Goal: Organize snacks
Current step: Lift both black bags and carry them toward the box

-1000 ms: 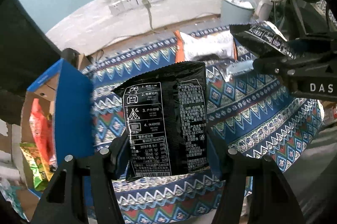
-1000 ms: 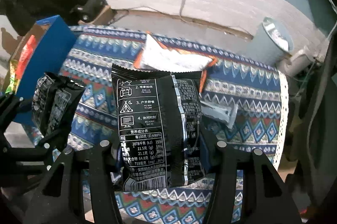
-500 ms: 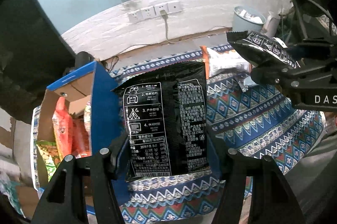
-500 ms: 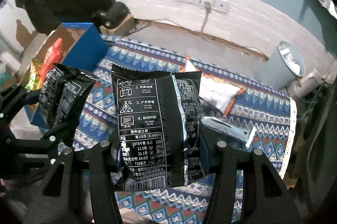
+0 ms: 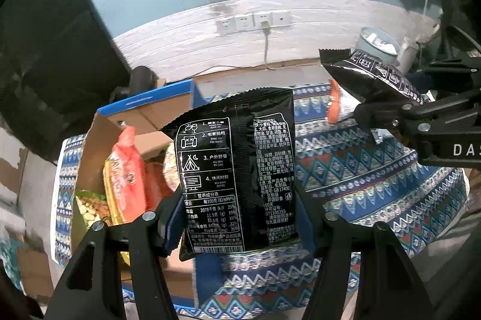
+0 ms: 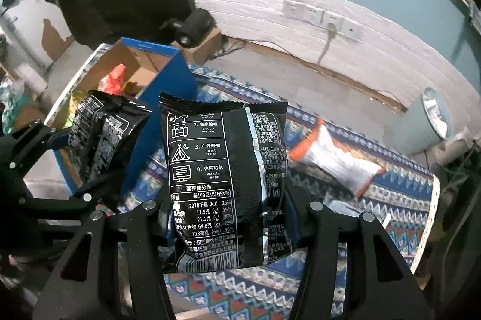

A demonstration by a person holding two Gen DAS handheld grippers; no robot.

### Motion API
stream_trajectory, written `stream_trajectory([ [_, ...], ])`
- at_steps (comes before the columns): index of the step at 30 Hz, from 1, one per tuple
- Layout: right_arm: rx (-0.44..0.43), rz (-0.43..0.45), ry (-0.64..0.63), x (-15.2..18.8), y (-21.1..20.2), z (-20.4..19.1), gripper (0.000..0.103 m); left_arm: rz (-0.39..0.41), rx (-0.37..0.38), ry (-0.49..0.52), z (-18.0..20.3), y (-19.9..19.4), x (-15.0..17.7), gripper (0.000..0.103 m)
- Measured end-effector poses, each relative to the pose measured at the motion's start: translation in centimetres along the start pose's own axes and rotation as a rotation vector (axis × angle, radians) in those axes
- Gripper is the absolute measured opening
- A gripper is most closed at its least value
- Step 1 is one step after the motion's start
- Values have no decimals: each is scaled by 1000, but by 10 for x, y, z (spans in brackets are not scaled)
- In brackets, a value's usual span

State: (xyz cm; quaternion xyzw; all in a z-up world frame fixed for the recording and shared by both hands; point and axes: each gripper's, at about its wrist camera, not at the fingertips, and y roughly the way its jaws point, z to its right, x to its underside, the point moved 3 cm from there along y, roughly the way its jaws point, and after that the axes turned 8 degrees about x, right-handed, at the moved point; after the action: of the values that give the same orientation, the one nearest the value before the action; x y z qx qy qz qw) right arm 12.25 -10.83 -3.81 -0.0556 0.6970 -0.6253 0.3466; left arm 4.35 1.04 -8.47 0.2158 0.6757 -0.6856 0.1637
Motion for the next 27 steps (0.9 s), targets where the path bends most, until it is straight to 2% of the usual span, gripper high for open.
stream_trajectory([
  [15, -86, -11, -77, -48, 24, -73, 54, 10, -19, -169, -91, -6, 12, 64],
  [27, -156, -60, -97, -80, 61, -132, 54, 15, -58, -294, -157, -9, 30, 64],
])
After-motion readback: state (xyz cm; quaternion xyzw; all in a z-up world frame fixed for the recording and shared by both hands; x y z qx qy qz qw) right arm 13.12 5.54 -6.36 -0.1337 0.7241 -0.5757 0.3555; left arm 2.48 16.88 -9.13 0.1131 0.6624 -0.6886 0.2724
